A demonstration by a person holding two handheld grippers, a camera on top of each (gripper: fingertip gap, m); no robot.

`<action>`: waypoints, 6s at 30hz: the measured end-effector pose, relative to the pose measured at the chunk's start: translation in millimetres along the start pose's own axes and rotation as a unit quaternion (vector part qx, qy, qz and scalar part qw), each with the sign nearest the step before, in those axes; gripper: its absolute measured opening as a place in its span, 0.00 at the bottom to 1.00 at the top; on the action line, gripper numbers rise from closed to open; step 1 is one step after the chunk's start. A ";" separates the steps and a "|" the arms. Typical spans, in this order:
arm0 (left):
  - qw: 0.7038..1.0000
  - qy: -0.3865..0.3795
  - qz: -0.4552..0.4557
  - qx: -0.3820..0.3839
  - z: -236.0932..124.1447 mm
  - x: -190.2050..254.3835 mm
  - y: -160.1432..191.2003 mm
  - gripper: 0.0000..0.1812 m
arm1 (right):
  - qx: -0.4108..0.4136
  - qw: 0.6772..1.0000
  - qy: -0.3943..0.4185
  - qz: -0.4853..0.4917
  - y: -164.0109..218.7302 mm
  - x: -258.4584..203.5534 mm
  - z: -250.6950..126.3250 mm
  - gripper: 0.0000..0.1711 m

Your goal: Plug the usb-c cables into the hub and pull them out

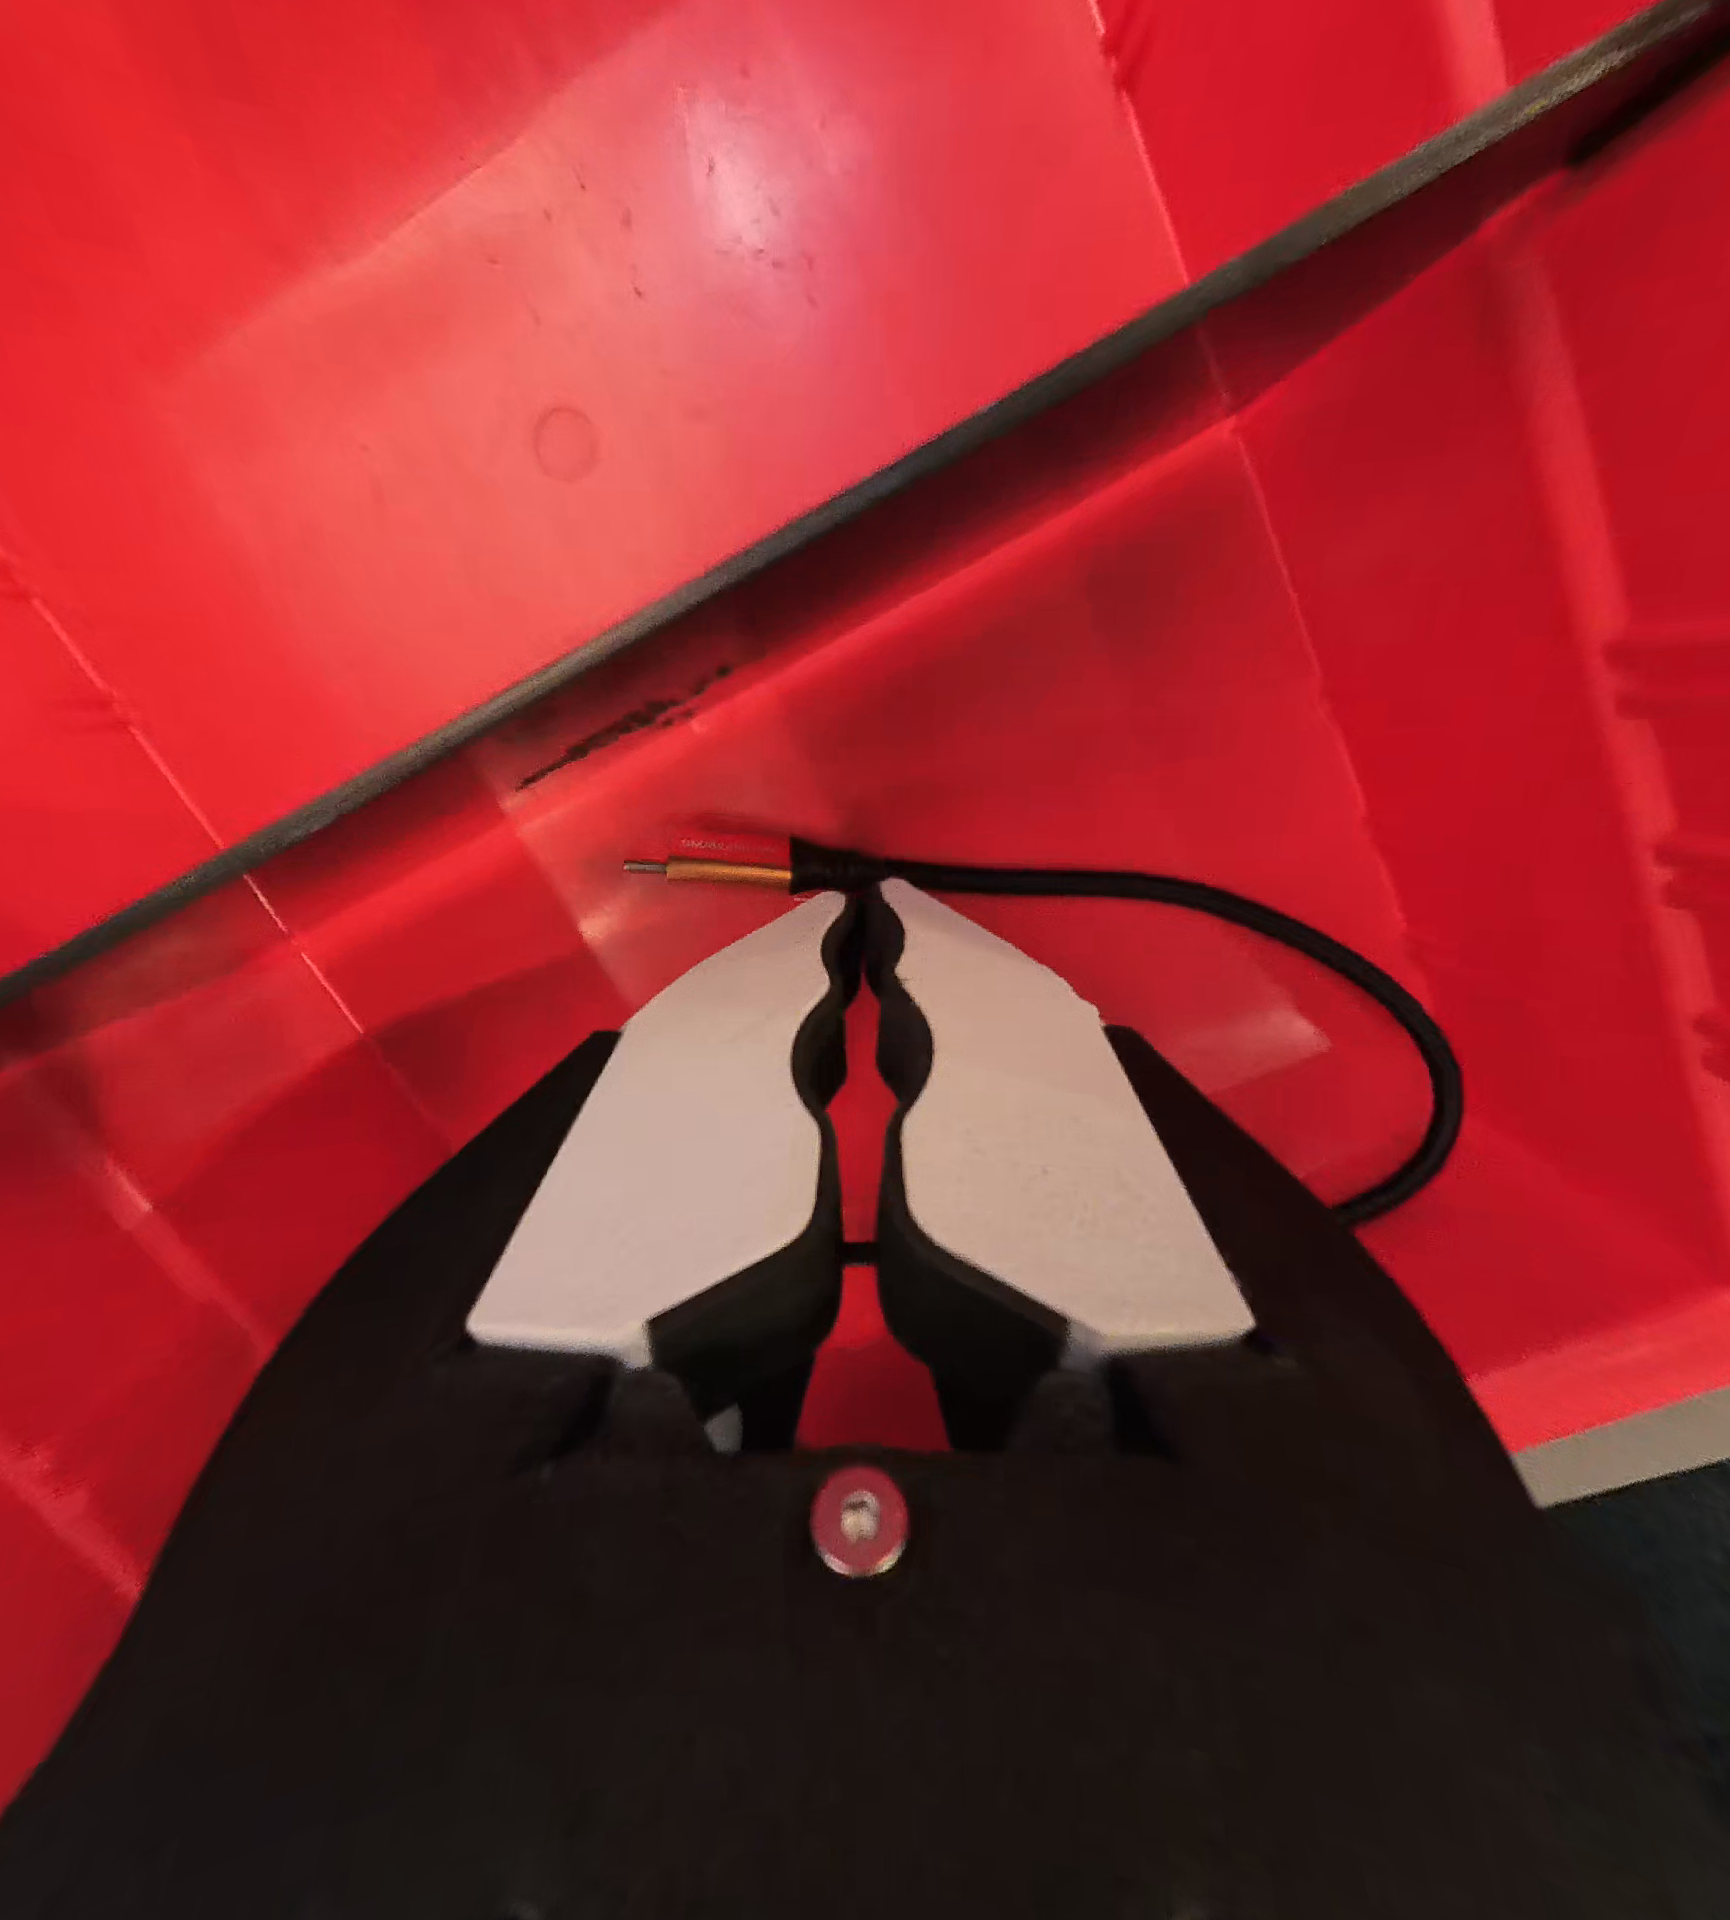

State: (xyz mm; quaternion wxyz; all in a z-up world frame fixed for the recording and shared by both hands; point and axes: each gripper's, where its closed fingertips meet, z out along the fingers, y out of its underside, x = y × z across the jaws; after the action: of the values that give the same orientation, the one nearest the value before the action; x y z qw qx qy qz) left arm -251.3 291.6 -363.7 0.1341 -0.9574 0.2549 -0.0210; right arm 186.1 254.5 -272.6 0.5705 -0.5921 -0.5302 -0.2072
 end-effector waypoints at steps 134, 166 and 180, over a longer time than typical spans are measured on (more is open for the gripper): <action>0.960 0.038 0.258 0.098 14.2 209.4 -157.3 0.02 | -0.009 1.000 -0.008 0.012 17.4 -8.0 1.5 0.04; 0.941 -0.085 0.325 0.047 26.4 181.8 -115.5 0.03 | -0.049 0.994 -0.066 -0.069 20.8 -38.8 2.4 0.11; 0.957 -0.061 0.275 0.069 19.1 178.1 -125.2 0.03 | -0.097 0.959 -0.267 0.000 26.1 -62.2 -38.7 0.28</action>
State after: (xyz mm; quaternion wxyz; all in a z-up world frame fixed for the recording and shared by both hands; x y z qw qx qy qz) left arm -34.0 312.8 -353.7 0.2160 -0.8379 0.4979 0.0573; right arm 200.7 201.1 -327.2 0.3480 -0.6779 -0.6410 -0.0917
